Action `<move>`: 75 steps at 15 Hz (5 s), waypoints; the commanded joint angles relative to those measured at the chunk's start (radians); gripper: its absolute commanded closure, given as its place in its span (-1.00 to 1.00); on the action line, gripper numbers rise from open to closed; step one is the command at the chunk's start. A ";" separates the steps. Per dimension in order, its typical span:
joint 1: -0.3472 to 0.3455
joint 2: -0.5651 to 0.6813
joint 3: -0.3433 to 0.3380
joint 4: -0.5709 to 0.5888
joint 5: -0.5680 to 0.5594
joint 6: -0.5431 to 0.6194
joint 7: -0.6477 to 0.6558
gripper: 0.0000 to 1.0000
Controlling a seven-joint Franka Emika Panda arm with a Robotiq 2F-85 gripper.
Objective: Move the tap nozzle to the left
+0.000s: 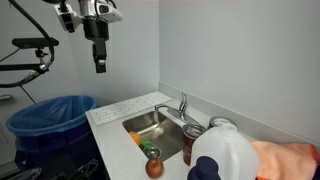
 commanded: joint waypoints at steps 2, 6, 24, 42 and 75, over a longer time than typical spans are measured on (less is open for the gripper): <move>-0.003 0.121 -0.054 0.051 -0.038 0.141 0.007 -1.00; -0.018 0.276 -0.108 0.107 -0.087 0.272 0.004 -1.00; 0.021 0.610 -0.301 0.240 -0.110 0.477 -0.005 -1.00; -0.037 0.853 -0.332 0.389 0.061 0.566 -0.541 -1.00; 0.052 1.018 -0.247 0.628 0.062 0.418 -0.600 -1.00</move>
